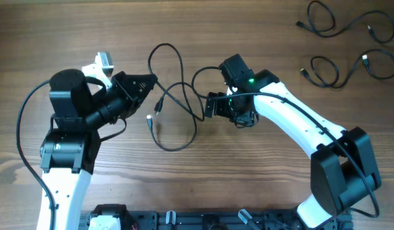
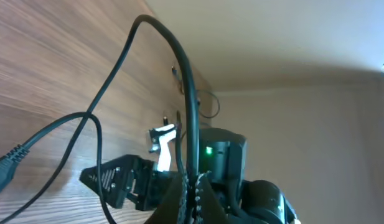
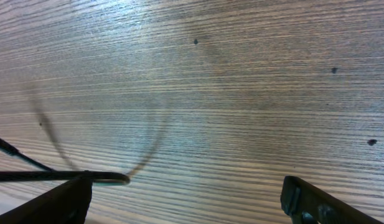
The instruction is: Untangle cables
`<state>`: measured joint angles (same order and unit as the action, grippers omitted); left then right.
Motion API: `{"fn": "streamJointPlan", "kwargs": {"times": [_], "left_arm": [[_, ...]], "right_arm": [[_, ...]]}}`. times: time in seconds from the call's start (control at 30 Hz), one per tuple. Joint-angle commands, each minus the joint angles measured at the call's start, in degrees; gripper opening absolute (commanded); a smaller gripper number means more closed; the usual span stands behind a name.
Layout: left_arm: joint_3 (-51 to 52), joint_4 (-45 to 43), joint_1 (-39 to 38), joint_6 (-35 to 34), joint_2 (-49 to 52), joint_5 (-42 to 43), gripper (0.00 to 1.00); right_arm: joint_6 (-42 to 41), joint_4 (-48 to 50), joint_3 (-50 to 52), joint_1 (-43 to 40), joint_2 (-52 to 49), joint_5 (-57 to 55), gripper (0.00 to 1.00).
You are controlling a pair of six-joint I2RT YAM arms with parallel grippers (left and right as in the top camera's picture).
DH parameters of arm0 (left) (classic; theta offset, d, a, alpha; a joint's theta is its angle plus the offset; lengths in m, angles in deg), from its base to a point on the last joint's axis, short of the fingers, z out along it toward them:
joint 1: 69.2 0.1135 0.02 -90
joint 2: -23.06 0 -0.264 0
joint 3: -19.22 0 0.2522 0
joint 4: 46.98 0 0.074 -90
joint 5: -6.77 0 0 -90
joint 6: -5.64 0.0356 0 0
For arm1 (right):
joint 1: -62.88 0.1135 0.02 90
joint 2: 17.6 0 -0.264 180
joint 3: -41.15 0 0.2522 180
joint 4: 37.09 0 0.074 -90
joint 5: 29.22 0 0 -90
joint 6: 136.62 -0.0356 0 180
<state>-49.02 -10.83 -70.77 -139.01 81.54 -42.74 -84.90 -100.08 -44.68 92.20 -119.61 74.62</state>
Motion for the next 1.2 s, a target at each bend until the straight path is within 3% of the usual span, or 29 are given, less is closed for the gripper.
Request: {"fn": "streamJointPlan", "kwargs": {"times": [0.0, 0.17, 0.47, 0.87, 0.97, 1.17], "left_arm": [[-0.33, 0.74, -0.37, -1.70, -0.94, 0.07, 0.04], [-0.33, 11.98, -0.37, 1.14, -0.94, -8.90, 0.04], [-0.33, 14.49, -0.59, 4.98, -0.94, -8.87, 0.04], [-0.26, 31.08, -0.59, 25.81, -0.85, -9.73, 0.04], [-0.26, 33.62, -1.51, 25.99, -0.17, -11.32, 0.04], [-0.26, 34.58, -10.49, 25.73, 1.62, -20.44, 0.04]], "right_arm": [[0.70, -0.76, 0.48, 0.39, -0.96, -1.86, 1.00], [0.66, -0.76, 0.48, 0.39, -0.96, -2.29, 1.00], [0.61, -0.72, 0.48, 0.39, -0.96, -7.58, 1.00], [0.79, 0.09, 0.48, 0.39, -0.96, -9.31, 1.00], [2.60, 0.42, 0.48, 0.39, -0.96, -5.92, 1.00], [7.65, -0.68, 0.48, -4.28, -0.96, -4.31, 1.00]]}}
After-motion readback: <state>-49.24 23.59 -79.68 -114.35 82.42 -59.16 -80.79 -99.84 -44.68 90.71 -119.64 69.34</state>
